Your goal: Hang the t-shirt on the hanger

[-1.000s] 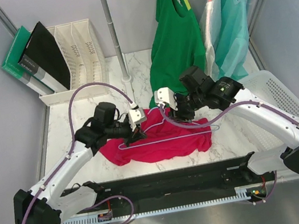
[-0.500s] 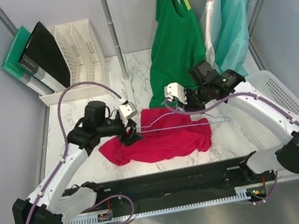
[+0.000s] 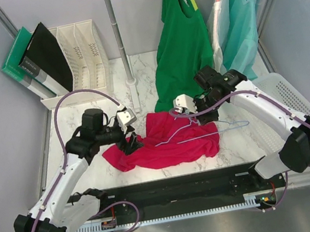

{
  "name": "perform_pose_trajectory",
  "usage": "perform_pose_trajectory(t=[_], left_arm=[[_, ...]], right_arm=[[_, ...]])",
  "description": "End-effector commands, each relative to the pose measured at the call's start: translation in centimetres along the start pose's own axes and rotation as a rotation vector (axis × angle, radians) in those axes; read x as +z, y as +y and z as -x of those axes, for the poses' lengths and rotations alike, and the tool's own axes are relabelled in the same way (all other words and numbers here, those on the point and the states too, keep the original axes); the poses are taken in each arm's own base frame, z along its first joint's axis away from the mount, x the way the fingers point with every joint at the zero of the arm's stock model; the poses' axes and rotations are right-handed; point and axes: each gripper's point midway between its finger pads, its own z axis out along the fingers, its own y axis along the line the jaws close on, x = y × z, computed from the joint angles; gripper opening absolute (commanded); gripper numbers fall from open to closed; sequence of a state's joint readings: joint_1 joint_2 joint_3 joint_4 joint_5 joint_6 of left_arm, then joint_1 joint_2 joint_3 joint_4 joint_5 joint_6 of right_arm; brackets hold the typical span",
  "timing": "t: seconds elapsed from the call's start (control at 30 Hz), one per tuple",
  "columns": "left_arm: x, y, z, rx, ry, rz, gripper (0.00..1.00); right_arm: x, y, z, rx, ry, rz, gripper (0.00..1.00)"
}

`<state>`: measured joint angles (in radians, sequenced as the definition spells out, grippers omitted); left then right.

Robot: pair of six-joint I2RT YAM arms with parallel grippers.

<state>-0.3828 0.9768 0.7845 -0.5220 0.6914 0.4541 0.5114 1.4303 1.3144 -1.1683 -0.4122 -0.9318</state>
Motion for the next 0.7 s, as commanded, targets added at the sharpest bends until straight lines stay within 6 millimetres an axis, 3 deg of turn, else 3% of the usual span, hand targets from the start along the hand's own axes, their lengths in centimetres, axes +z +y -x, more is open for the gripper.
perform_pose_trajectory(t=[0.0, 0.13, 0.23, 0.37, 0.43, 0.57, 0.67], left_arm=[[-0.2, -0.5, 0.3, 0.041, -0.029, -0.022, 0.86], [-0.2, -0.5, 0.5, 0.049, -0.033, -0.021, 0.86], [-0.2, -0.5, 0.5, 0.047, -0.034, -0.023, 0.86], [-0.3, -0.5, 0.3, 0.052, -0.032, -0.019, 0.87], [-0.3, -0.6, 0.4, 0.056, -0.037, -0.019, 0.87], [-0.3, -0.6, 0.4, 0.054, -0.037, -0.023, 0.87], [-0.3, -0.6, 0.5, 0.055, -0.038, -0.024, 0.87]], right_arm=[[-1.5, -0.6, 1.3, -0.037, -0.036, -0.038, 0.0], [-3.4, -4.2, 2.5, -0.002, -0.067, -0.173, 0.0], [-5.2, -5.5, 3.8, 0.006, -0.101, -0.198, 0.0], [-6.3, -4.1, 4.7, 0.005, -0.136, -0.153, 0.0], [-6.3, -2.4, 4.6, 0.004, -0.142, -0.108, 0.0], [-4.7, -0.1, 3.4, -0.002, -0.102, -0.042, 0.0], [-4.2, 0.4, 3.1, -0.003, -0.084, -0.027, 0.0]])
